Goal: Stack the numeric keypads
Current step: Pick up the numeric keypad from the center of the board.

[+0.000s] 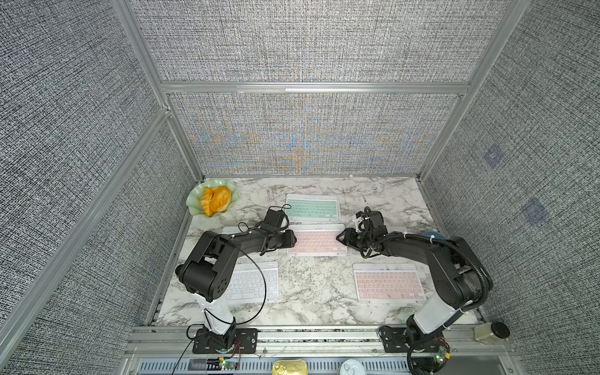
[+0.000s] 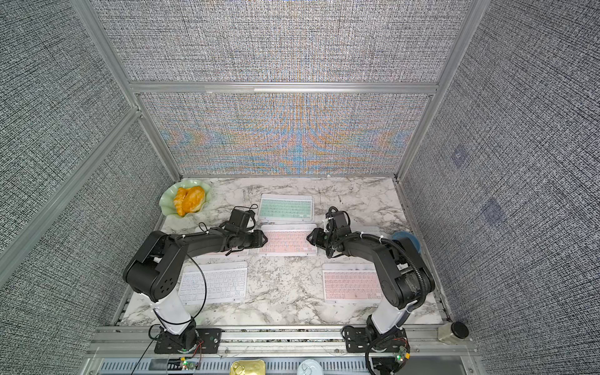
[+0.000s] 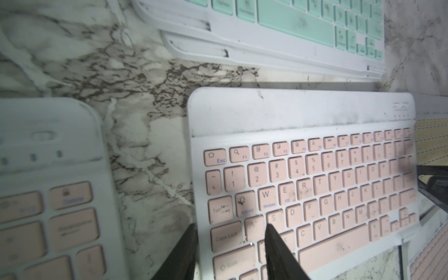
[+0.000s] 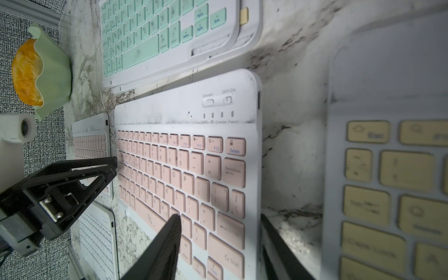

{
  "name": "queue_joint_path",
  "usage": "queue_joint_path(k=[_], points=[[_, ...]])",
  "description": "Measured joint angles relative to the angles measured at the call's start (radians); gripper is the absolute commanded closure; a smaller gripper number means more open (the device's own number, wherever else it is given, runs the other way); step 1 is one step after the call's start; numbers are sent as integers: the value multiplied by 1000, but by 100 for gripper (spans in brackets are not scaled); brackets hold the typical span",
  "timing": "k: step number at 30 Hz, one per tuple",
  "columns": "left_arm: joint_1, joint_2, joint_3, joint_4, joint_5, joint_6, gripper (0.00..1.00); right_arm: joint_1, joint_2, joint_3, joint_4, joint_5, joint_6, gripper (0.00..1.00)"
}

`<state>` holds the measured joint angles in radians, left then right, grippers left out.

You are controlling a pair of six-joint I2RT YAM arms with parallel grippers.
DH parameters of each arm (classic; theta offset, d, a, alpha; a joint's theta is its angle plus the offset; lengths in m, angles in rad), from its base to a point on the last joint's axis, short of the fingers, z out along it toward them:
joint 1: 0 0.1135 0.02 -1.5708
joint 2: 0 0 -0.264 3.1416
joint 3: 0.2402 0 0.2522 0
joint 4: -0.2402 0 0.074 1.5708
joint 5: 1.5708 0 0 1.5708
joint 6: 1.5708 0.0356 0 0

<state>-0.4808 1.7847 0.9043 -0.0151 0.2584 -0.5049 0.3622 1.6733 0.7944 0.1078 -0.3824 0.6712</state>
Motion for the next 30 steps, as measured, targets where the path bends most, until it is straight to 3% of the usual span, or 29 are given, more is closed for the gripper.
queue_joint_path(k=[20, 30], points=[[0, 5, -19, 54, 11, 26, 54, -14, -57, -63, 66, -84, 22, 48], [-2, 4, -22, 58, 20, 26, 54, -14, -69, -74, 88, -97, 26, 54]])
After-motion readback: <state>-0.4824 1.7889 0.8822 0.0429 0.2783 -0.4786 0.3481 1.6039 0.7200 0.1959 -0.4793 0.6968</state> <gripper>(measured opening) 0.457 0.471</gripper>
